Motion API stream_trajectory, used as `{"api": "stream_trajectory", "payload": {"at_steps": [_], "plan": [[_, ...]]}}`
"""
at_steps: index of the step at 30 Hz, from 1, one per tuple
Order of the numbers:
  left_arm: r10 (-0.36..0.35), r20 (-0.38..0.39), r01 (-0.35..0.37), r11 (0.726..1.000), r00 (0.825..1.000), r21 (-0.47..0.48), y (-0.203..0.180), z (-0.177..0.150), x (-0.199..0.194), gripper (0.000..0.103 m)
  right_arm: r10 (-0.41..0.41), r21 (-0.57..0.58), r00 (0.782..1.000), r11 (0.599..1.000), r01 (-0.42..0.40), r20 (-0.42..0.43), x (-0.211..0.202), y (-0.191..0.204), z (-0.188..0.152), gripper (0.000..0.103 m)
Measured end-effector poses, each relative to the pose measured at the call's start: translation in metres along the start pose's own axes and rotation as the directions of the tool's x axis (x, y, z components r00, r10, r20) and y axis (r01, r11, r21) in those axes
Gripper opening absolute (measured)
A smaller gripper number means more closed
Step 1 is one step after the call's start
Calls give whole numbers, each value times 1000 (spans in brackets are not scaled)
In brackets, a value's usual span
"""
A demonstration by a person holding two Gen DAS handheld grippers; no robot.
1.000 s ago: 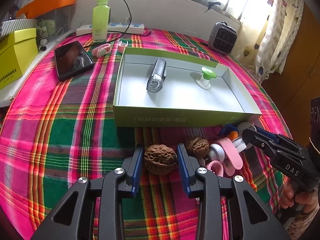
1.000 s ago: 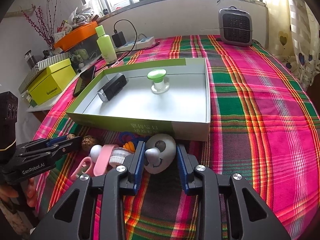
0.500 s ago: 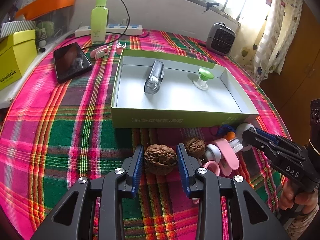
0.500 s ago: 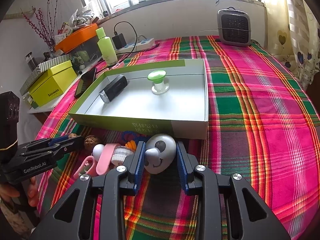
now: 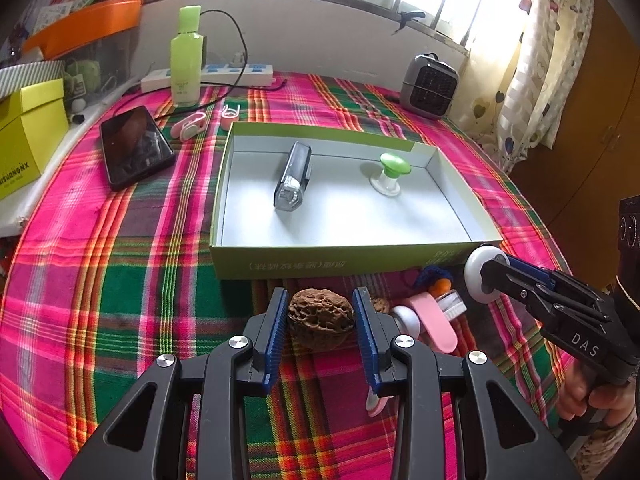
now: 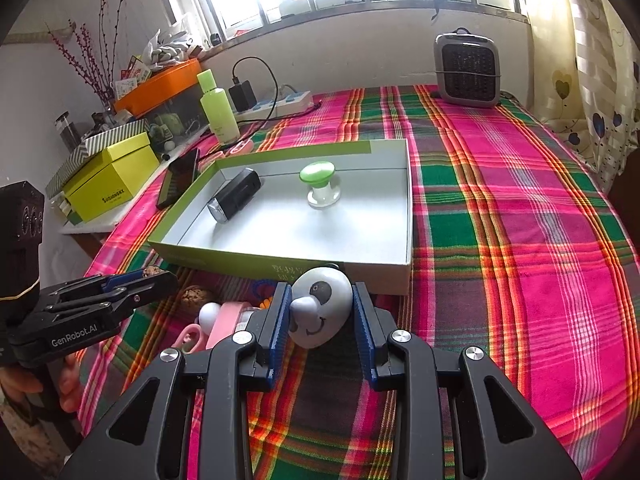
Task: Organize objects
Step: 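Carry the walnut with the left tool while the right tool carries the panda toy into the box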
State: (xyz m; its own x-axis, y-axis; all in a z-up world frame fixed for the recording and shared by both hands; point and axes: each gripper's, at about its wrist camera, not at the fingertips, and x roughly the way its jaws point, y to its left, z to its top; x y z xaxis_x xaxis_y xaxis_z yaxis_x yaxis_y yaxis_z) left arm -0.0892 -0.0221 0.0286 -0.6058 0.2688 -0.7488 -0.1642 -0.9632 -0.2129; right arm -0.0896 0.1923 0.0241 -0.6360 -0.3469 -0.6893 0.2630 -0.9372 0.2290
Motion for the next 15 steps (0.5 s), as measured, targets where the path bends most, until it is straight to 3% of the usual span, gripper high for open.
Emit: {"api": "stream_trajectory", "payload": {"at_steps": [15], "plan": [[-18, 27, 17, 999, 999, 34, -10, 29, 4, 31, 7, -3, 1000, 1000, -6, 16, 2, 0, 20, 32]]}}
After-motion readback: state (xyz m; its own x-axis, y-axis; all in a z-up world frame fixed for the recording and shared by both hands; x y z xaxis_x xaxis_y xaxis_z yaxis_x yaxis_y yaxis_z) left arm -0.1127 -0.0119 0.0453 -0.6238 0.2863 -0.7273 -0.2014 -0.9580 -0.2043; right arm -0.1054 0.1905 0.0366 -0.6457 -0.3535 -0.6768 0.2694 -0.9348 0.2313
